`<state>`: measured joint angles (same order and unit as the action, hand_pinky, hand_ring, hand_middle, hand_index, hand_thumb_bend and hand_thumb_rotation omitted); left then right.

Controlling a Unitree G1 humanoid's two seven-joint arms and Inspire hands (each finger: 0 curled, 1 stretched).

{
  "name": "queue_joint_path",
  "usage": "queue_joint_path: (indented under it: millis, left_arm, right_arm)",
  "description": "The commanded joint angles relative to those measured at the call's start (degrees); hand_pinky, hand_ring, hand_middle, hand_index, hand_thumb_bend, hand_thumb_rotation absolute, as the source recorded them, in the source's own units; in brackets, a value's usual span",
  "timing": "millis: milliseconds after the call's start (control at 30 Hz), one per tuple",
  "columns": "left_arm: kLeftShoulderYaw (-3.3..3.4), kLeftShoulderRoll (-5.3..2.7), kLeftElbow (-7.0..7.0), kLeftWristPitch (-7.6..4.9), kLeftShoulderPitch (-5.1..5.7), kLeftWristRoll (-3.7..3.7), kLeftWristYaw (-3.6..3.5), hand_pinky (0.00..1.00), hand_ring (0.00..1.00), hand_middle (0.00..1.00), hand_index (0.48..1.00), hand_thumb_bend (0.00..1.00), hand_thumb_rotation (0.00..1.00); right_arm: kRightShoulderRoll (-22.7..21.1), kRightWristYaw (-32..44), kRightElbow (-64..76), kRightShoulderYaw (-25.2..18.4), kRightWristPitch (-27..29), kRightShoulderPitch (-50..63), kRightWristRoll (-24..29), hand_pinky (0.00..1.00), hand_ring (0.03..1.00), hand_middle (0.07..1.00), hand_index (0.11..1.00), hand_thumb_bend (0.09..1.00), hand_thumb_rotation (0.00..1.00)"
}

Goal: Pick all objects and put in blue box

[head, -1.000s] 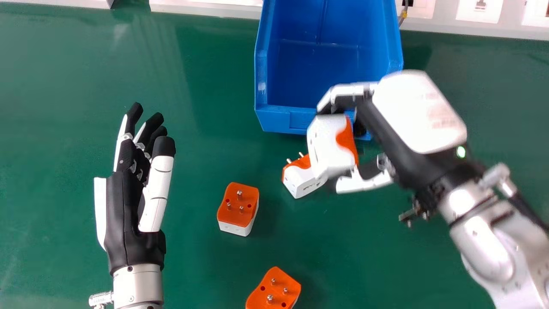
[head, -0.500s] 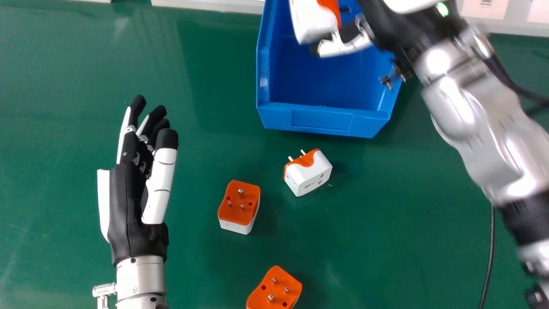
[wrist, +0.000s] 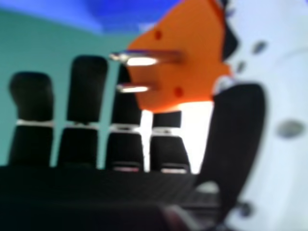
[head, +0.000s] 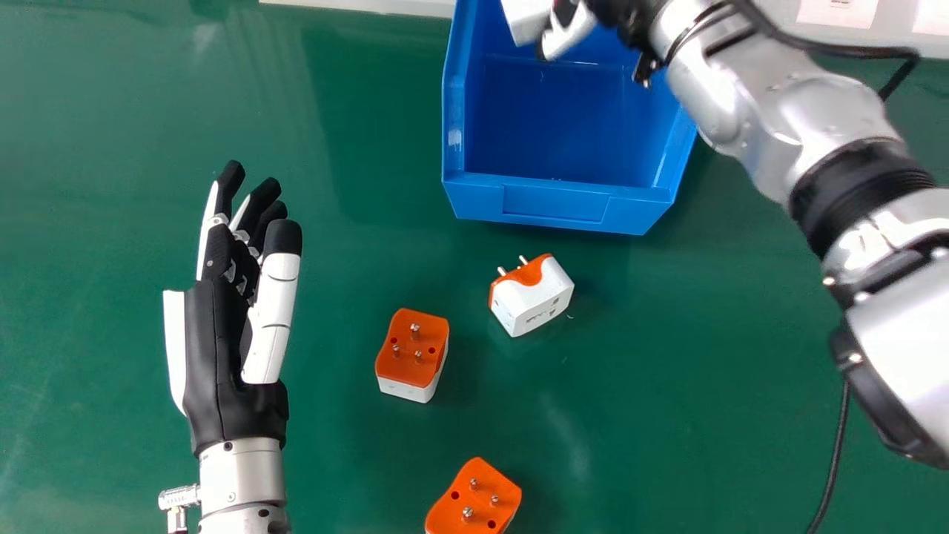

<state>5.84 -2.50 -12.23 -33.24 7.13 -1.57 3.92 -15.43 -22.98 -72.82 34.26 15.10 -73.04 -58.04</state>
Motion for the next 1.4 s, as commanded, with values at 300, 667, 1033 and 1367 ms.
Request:
queue_joint_path:
  millis: [300, 667, 1033, 1367]
  left_arm:
    - [0.0, -0.25, -0.36, -2.13, -0.17, 0.66, 0.33, 0.82, 0.88, 0.88, 0.925, 0.76, 0.77]
    - [-0.16, 0.16, -0.21, -1.96, -0.16, 0.12, -0.54, 0.82, 0.88, 0.88, 0.924, 0.76, 0.77]
    - [-0.13, 0.06, -0.58, -2.27, -0.16, -0.13, -0.63, 0.83, 0.89, 0.89, 0.922, 0.75, 0.77]
    - [-0.3, -0.24, -0.38, -1.86, -0.2, 0.04, -0.36, 0.83, 0.89, 0.89, 0.922, 0.75, 0.77]
  right_arm:
    - [-1.1, 5.5, -3.9, 6.4, -5.4, -2.7, -0.9, 0.21, 0.369, 0.473, 0.502, 0.525, 0.0]
    - [-0.1, 14.1, -2.3, 7.3, -8.7, -3.7, 0.0, 0.22, 0.368, 0.477, 0.513, 0.522, 0.0]
    - [-1.4, 6.6, -1.1, 7.0, -8.0, -3.4, -0.1, 0.56, 0.665, 0.73, 0.733, 0.756, 0.24]
    - [-1.5, 3.1, -0.2, 4.8, -8.1, -3.1, 2.4, 0.78, 0.829, 0.862, 0.864, 0.876, 0.43]
